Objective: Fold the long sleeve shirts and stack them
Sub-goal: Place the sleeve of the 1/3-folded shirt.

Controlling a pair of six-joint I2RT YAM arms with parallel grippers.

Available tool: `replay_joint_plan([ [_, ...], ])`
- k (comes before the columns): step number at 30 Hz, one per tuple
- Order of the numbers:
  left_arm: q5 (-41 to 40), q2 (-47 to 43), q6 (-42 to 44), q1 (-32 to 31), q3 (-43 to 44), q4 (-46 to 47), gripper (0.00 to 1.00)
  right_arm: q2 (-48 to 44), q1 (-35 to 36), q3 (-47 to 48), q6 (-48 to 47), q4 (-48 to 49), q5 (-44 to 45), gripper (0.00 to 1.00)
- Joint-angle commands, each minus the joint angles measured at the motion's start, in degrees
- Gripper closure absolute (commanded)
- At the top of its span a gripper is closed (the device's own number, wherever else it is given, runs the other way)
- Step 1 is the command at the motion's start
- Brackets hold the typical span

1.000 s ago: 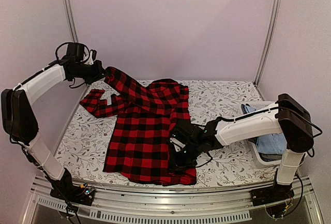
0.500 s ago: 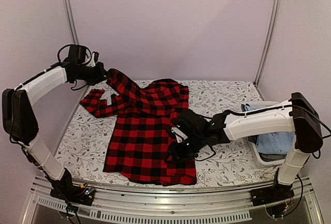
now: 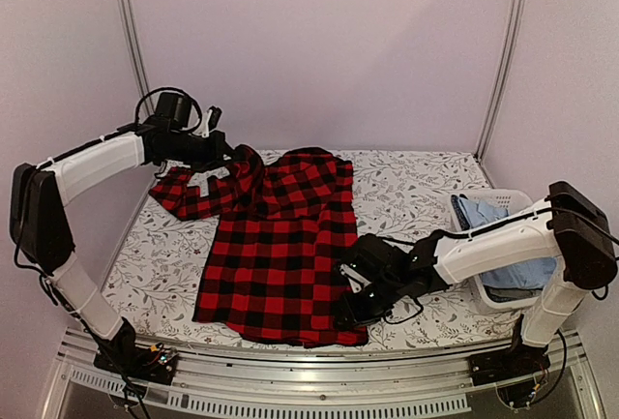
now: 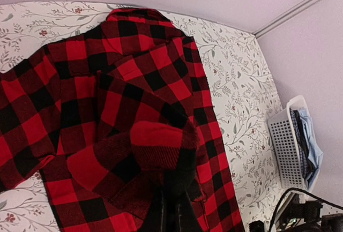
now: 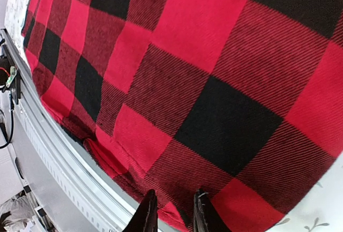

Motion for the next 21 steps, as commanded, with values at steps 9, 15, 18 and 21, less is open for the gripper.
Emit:
replay_joint_plan([
  [9,2.31,2.21,3.22,-14.06,-4.16,0.12,1.0,-4.58,0.77,-0.05,1.34,-0.6,5.3,0.7],
  [15,1.78,6.39,3.65,-21.64,-4.72,-0.78,1.0,-12.7,-5.05,0.21,1.29,-5.39,17.01,0.56],
  [18,0.74,9.29,4.1,-24.93,-3.58,-2.3,1.0,-15.53,-9.32,-0.47,0.36,-5.18,18.29,0.51],
  [21,0.17,11.98,4.4,-27.69,-1.96,-3.94,1.0,-16.07,-12.4,-0.29,-1.39,-5.19,18.41,0.5],
])
